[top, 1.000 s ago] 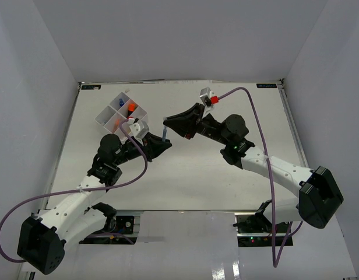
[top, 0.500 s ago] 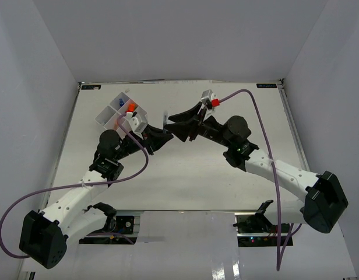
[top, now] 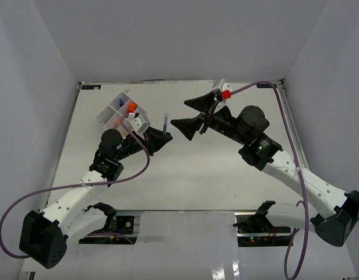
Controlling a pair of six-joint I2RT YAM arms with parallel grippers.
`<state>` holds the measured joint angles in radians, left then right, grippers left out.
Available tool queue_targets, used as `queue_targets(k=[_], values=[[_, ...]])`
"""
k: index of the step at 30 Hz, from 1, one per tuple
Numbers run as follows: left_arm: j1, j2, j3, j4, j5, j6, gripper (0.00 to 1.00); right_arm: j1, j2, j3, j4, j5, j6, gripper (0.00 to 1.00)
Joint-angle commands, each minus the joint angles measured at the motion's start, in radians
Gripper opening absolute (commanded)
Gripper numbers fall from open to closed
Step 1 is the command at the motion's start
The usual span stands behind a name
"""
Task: Sort the stationery into containers
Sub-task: Close the pen cap on the pen.
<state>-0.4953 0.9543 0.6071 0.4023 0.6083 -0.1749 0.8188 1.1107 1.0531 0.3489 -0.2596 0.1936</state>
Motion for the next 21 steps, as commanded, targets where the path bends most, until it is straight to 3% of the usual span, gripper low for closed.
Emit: queue_targets(k=[1, 6, 21], values=[[0.003, 0.001, 0.042, -0.057, -0.007, 0.037, 0.00, 0.003, 0.034, 0.154, -0.207, 0.086, -0.055, 0.99], [0.003, 0.001, 0.056, -0.095, -0.018, 0.064, 0.00, 0.006, 0.145, 0.341, -0.378, 0.117, -0.057, 0.92], [0.003, 0.003, 0.060, -0.126, -0.058, 0.087, 0.00, 0.033, 0.316, 0.452, -0.430, 0.103, -0.065, 0.84]])
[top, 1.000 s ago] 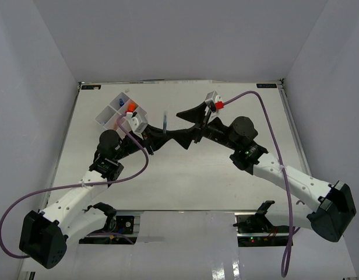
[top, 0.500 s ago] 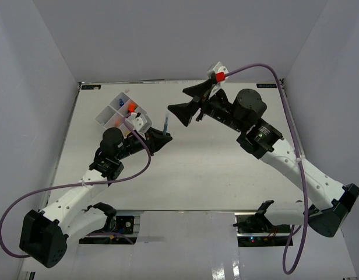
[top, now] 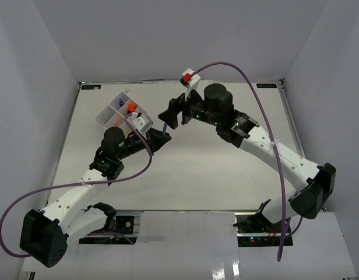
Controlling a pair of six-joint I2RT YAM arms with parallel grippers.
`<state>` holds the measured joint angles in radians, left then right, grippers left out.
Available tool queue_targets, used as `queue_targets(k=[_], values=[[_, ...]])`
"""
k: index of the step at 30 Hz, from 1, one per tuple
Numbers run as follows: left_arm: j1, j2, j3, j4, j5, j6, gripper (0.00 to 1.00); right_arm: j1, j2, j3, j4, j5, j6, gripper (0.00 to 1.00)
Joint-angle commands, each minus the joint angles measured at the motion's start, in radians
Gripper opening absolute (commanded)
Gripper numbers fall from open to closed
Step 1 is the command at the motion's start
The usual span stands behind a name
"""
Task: Sort the stationery into containers
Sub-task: Close the pen cap on the pen.
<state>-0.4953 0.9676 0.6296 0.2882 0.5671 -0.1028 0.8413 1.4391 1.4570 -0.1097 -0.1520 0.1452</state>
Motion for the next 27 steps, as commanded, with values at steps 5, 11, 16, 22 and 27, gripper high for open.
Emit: queue_targets(k=[5, 11, 16, 22, 27], values=[[0.003, -0.004, 0.039, -0.014, -0.021, 0.011, 0.00, 0.018, -0.008, 0.037, 0.031, -0.009, -0.016, 0.73], [0.003, -0.009, 0.039, -0.012, -0.027, 0.009, 0.00, 0.025, -0.006, 0.020, 0.044, -0.009, -0.012, 0.57], [0.003, -0.009, 0.036, -0.009, -0.027, 0.008, 0.00, 0.028, -0.005, 0.005, 0.048, -0.014, -0.004, 0.41], [0.003, -0.029, 0.030, 0.003, -0.033, 0.011, 0.00, 0.036, -0.006, -0.030, 0.051, -0.008, -0.002, 0.23], [0.003, -0.035, 0.041, 0.005, -0.045, 0.020, 0.00, 0.045, -0.006, -0.055, 0.031, -0.003, -0.004, 0.15]])
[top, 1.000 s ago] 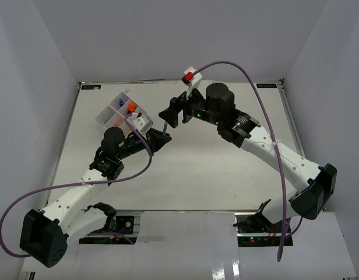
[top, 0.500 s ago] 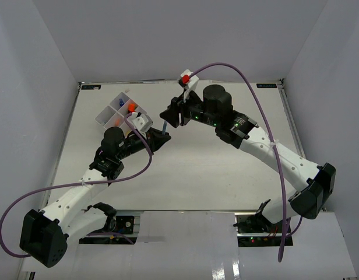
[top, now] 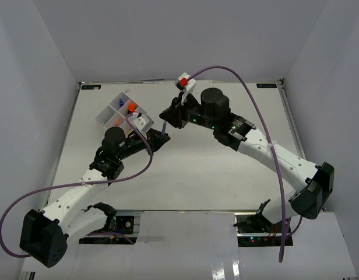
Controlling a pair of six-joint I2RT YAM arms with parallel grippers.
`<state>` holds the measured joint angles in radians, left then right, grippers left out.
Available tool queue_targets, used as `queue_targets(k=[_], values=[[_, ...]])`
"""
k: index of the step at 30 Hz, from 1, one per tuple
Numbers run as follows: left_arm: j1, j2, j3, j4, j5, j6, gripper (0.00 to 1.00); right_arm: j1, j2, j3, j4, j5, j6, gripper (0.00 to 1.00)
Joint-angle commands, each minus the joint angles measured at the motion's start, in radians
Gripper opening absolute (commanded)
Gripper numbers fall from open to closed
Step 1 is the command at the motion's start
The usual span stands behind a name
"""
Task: Sort the stationery into containers
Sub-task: Close the pen cap on the pen.
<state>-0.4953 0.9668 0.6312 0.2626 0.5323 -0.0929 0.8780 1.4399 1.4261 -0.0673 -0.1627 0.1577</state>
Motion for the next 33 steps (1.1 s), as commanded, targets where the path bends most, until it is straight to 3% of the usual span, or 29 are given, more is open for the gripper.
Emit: queue_targets(k=[1, 18, 33], values=[[0.003, -0.036, 0.047, 0.030, -0.014, 0.013, 0.00, 0.010, -0.001, -0.026, -0.018, 0.011, -0.020, 0.14], [0.003, -0.051, 0.212, 0.102, -0.130, 0.088, 0.00, 0.042, 0.025, -0.107, -0.215, 0.083, -0.041, 0.08], [0.003, -0.011, 0.301, 0.219, -0.149, 0.127, 0.00, 0.045, 0.079, -0.158, -0.327, 0.012, -0.050, 0.08]])
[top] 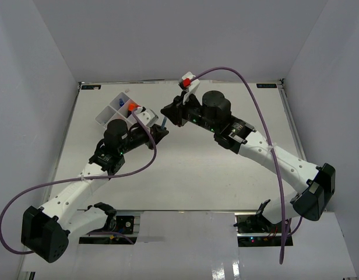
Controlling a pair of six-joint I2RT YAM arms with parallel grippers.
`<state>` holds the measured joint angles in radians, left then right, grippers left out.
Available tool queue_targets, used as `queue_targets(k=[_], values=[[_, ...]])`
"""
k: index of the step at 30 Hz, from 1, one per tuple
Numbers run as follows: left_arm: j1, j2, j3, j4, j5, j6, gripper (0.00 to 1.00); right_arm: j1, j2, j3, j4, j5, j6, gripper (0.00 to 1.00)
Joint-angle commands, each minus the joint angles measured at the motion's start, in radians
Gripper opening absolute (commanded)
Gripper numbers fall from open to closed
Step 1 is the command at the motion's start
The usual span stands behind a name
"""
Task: Sort the stationery into containers
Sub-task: Close the pen cap on the pen.
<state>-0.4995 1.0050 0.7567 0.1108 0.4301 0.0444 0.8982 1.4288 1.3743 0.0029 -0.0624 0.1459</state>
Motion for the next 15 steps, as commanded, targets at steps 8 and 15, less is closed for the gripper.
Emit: queue_targets(k=[8, 15], values=[[0.007, -0.031, 0.216, 0.415, -0.060, -0.029, 0.00, 0.028, 0.119, -0.141, -0.422, -0.094, -0.039, 0.08], [0.007, -0.057, 0.196, 0.412, -0.091, -0.029, 0.00, 0.028, 0.119, -0.173, -0.422, -0.045, -0.037, 0.08]])
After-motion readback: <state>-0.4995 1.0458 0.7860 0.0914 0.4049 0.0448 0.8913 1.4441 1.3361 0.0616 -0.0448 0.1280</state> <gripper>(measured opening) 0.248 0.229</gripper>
